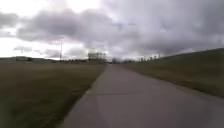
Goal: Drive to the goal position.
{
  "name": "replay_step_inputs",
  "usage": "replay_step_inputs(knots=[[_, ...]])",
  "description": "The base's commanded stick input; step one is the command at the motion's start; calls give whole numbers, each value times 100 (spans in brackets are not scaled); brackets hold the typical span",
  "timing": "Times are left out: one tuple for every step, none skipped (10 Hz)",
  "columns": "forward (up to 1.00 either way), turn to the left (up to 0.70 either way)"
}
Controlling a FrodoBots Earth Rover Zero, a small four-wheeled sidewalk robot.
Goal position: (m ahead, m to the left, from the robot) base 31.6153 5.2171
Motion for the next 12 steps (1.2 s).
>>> replay_step_inputs(knots=[[100, 0], [100, -2], [100, -10], [100, -38], [100, -39], [100, -39], [100, -37], [100, -31], [100, 1], [100, 1], [100, 1], [100, 1]])
